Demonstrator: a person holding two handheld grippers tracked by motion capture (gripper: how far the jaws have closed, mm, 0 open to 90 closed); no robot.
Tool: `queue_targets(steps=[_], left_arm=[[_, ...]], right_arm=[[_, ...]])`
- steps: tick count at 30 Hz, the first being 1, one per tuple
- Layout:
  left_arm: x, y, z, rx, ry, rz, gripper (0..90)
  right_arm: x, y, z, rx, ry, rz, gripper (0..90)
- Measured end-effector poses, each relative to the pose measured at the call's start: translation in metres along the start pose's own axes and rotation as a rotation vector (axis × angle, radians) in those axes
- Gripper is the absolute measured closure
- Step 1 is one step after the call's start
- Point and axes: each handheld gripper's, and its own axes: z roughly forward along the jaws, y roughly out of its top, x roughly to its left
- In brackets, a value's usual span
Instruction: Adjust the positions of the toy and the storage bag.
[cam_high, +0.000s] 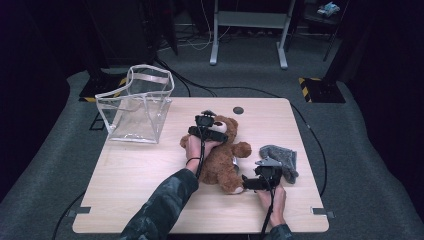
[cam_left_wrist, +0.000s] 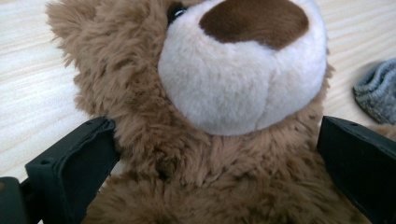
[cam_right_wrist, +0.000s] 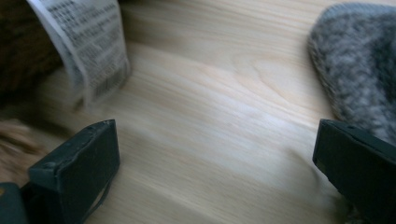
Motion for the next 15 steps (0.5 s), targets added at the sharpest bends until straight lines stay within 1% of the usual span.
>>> queue_targets(steps=[2,3,4,5,6,7,8,10,11,12,13,15], left_arm=[[-0.002,0.0,0.001,0.005,0.001,-0.004,0.0],[-0.002,0.001,0.002,0.009,0.011,0.005,0.0],[-0.002,0.001,0.003,0.01,0.011,-0.001,0.0],[-0.003,0.001,0.004,0.013,0.014,-0.004,0.0],[-0.004,0.002,0.005,0.018,0.026,0.013,0.0],[-0.004,0.003,0.005,0.022,0.023,0.018,0.0],[-0.005,0.004,0.005,0.02,0.024,0.011,0.0],[-0.005,0.006,0.005,0.017,0.028,0.017,0.0],[-0.008,0.008,0.006,0.012,0.028,0.008,0.0],[-0.008,0.008,0.006,0.012,0.028,0.008,0.0],[-0.012,0.008,0.008,0.04,0.057,0.049,0.0],[-0.016,0.006,0.013,0.047,0.092,0.084,0.0]], right_arm=[[-0.001,-0.001,-0.001,0.005,0.007,0.005,0.6],[-0.002,-0.002,-0.002,-0.001,-0.009,-0.006,0.8],[-0.003,-0.004,-0.003,0.004,-0.032,-0.011,0.6],[-0.003,-0.005,-0.004,0.011,-0.019,-0.011,0.7],[-0.005,-0.006,-0.005,0.011,-0.012,-0.01,0.6],[-0.005,-0.006,-0.005,0.01,-0.009,-0.004,0.6],[-0.006,-0.006,-0.005,0.011,-0.01,-0.001,0.5],[-0.006,-0.007,-0.005,0.007,-0.01,-0.003,0.5],[-0.005,-0.007,-0.005,0.001,-0.019,0.0,0.5],[-0.005,-0.008,-0.005,-0.003,-0.016,-0.008,0.5],[-0.005,-0.008,-0.005,-0.005,-0.015,-0.012,0.5],[-0.006,-0.008,-0.006,0.0,-0.014,-0.014,0.5]])
